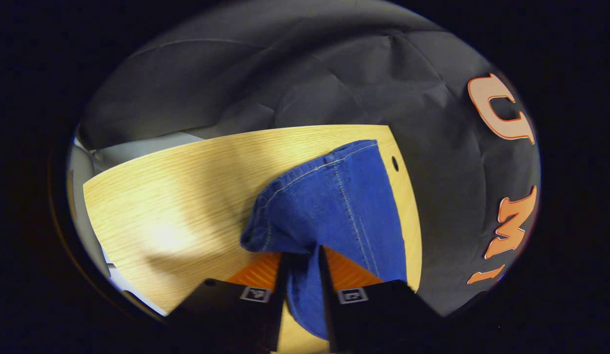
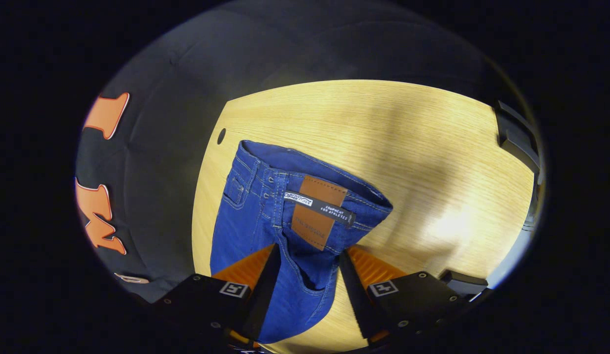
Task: Grasp the waist and the cuffs of the jeans and fold them to make the two legs overlap; first hold the waist and fold one-third of the jeans toward the cuffs, then hold the cuffs and fold the remaining one-third in the same direction to finish folding.
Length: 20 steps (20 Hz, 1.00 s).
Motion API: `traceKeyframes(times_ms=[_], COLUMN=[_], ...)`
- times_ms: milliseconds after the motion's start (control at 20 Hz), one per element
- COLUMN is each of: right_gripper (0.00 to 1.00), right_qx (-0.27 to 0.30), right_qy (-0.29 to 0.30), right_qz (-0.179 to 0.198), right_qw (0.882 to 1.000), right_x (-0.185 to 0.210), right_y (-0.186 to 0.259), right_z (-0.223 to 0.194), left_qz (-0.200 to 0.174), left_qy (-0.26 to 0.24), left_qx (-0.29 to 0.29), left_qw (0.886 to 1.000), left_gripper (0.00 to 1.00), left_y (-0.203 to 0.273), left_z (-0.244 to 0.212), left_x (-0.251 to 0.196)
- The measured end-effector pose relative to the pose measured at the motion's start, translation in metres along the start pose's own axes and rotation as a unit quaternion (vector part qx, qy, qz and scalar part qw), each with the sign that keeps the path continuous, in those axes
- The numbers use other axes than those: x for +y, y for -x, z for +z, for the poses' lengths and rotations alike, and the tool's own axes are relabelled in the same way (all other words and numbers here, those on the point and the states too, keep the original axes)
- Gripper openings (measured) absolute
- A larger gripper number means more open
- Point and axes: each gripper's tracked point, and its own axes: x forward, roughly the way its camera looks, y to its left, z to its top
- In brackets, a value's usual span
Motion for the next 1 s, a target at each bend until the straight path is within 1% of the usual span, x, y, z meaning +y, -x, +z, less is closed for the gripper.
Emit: traceKeyframes(times_ms=[50, 100, 150, 200, 250, 300, 400, 450, 500, 600, 650, 700, 750, 850, 950, 1000], right_gripper=[0.69, 0.5, 0.48, 0.38, 0.34, 0.24, 0.24, 0.24, 0.24, 0.24, 0.24, 0.24, 0.24, 0.24, 0.13, 0.13], right_qx=[0.003, 0.004, 0.006, 0.006, 0.004, 0.003, 0.001, 0.004, 0.007, 0.009, 0.01, 0.01, 0.01, 0.007, 0.005, 0.003], right_qy=[-0.005, -0.014, -0.021, -0.029, -0.037, -0.035, -0.034, -0.041, -0.041, -0.038, -0.036, -0.033, -0.029, -0.021, -0.038, -0.036], right_qz=[-0.006, -0.007, -0.007, -0.01, -0.01, -0.01, -0.012, -0.012, -0.009, -0.008, -0.011, -0.016, -0.02, -0.029, -0.027, -0.026], right_qw=[1.0, 1.0, 1.0, 0.999, 0.999, 0.999, 0.999, 0.999, 0.999, 0.999, 0.999, 0.999, 0.999, 0.999, 0.999, 0.999], right_x=[-0.005, -0.008, -0.009, -0.013, -0.012, -0.01, -0.012, -0.011, -0.011, -0.011, -0.011, -0.011, -0.011, -0.013, -0.009, -0.009], right_y=[0.0, -0.001, 0.0, -0.002, -0.002, -0.002, -0.003, -0.003, -0.002, -0.003, -0.004, -0.002, -0.003, -0.006, -0.008, -0.008], right_z=[0.0, 0.001, 0.0, -0.001, 0.0, -0.002, -0.001, -0.001, -0.001, -0.002, -0.002, -0.002, -0.002, -0.002, -0.002, -0.002], left_qz=[-0.007, -0.011, -0.022, -0.023, -0.017, -0.011, 0.011, 0.014, 0.014, 0.018, 0.031, 0.03, 0.025, 0.019, 0.031, 0.037], left_qy=[0.003, 0.008, 0.01, 0.003, -0.01, -0.027, -0.049, -0.055, -0.068, -0.075, -0.072, -0.053, -0.045, -0.033, -0.035, -0.042], left_qx=[0.007, 0.011, 0.016, 0.017, 0.017, 0.015, 0.024, 0.028, 0.034, 0.041, 0.034, 0.027, 0.024, 0.022, 0.013, 0.008], left_qw=[1.0, 1.0, 1.0, 1.0, 1.0, 0.999, 0.998, 0.998, 0.997, 0.996, 0.996, 0.998, 0.998, 0.999, 0.999, 0.998], left_gripper=[0.17, 0.17, 0.18, 0.18, 0.23, 0.23, 0.23, 0.16, 0.13, 0.13, 0.14, 0.13, 0.02, 0.02, 0.02, 0.01], left_y=[0.0, 0.002, 0.003, 0.005, 0.008, 0.005, 0.006, 0.004, 0.008, 0.008, 0.005, 0.003, 0.005, 0.008, 0.011, 0.018], left_z=[-0.001, -0.003, -0.004, -0.004, -0.006, -0.007, -0.008, -0.006, -0.008, -0.007, -0.001, -0.004, -0.003, -0.003, -0.002, -0.002], left_x=[0.0, 0.0, -0.002, -0.001, 0.001, 0.001, 0.007, 0.006, 0.007, 0.006, 0.011, 0.01, 0.008, 0.01, 0.016, 0.018])
